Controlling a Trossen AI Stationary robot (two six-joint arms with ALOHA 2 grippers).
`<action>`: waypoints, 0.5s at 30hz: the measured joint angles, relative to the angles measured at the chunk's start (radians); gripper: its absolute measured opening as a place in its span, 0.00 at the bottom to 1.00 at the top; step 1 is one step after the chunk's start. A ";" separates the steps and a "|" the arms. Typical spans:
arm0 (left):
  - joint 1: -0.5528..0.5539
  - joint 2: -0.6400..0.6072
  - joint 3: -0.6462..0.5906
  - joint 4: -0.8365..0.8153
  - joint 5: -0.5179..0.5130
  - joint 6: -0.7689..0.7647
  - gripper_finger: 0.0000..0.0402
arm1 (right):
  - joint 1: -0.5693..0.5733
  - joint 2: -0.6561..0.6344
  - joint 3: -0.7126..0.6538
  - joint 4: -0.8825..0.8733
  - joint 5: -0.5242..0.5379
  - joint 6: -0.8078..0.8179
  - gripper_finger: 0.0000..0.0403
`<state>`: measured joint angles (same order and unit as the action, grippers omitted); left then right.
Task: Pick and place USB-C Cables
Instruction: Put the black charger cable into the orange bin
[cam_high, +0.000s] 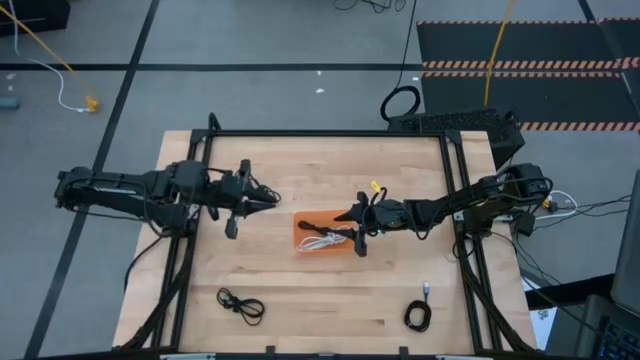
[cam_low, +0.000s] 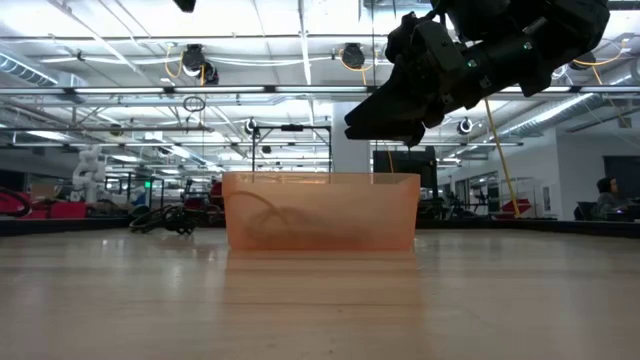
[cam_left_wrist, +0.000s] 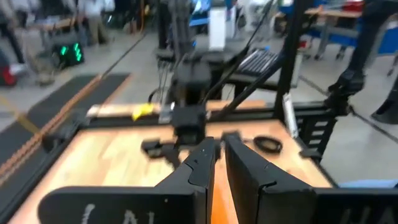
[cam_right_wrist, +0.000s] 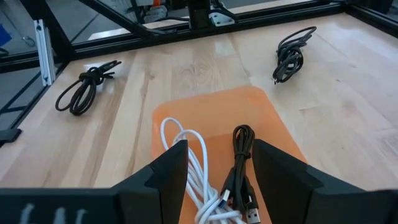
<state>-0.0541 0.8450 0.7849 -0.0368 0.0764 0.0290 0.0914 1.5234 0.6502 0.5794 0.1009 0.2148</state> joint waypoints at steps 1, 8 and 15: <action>-0.005 -0.002 0.000 0.020 0.004 0.022 0.10 | 0.000 0.000 0.000 -0.001 0.000 0.000 0.42; -0.037 -0.003 0.000 0.076 0.005 0.037 0.10 | 0.000 0.000 0.000 -0.001 0.000 0.001 0.42; -0.056 -0.001 0.000 0.067 0.002 0.043 0.10 | 0.000 0.000 0.000 -0.005 0.000 0.001 0.42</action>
<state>-0.1104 0.8444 0.7849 0.0301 0.0785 0.0721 0.0914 1.5234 0.6501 0.5747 0.1005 0.2153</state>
